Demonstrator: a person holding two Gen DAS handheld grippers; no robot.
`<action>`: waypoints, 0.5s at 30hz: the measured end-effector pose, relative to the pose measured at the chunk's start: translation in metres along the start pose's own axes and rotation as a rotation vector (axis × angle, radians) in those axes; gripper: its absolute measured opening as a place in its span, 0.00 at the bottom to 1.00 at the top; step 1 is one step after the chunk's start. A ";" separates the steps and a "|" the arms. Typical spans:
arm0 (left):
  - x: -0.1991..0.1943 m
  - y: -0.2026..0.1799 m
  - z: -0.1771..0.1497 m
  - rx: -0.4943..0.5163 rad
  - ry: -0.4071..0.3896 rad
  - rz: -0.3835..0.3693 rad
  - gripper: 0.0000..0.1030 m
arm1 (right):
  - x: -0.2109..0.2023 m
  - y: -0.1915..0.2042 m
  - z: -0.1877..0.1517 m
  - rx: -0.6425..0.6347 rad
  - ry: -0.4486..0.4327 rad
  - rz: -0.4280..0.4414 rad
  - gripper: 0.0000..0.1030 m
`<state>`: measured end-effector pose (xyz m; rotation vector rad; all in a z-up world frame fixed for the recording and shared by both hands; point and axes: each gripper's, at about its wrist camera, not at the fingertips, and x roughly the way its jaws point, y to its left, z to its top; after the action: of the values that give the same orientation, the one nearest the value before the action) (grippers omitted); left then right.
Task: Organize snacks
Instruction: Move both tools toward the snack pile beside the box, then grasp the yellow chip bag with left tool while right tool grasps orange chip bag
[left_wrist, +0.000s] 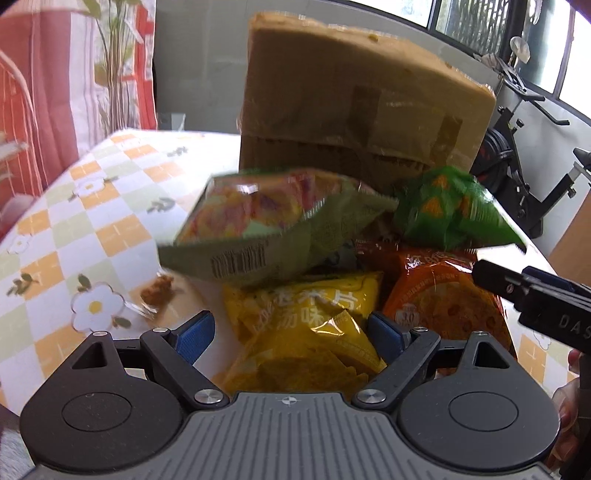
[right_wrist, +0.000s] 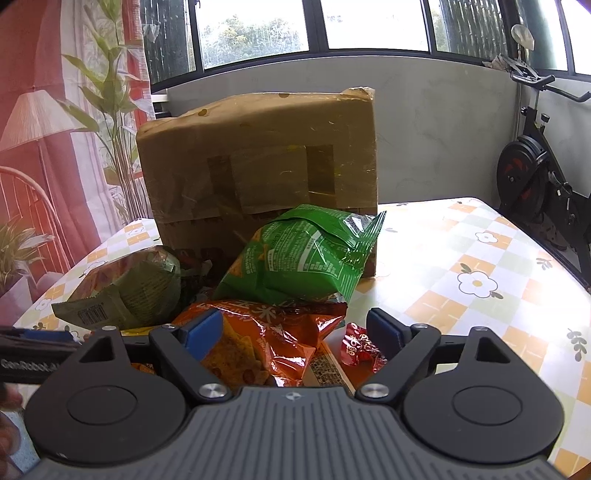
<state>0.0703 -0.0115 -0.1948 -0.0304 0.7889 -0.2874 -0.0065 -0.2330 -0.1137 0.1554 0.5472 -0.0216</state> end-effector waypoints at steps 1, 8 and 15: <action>0.003 0.002 -0.002 -0.014 0.013 -0.013 0.89 | 0.000 -0.001 0.000 0.002 0.001 0.006 0.84; 0.013 0.017 -0.014 -0.086 0.061 -0.038 0.86 | 0.005 0.000 -0.002 0.018 0.028 0.034 0.84; 0.007 0.010 -0.016 -0.061 0.058 -0.017 0.80 | 0.011 0.001 -0.003 0.042 0.070 0.057 0.85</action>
<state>0.0663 -0.0021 -0.2125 -0.0867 0.8556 -0.2812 0.0013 -0.2319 -0.1214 0.2132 0.6117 0.0277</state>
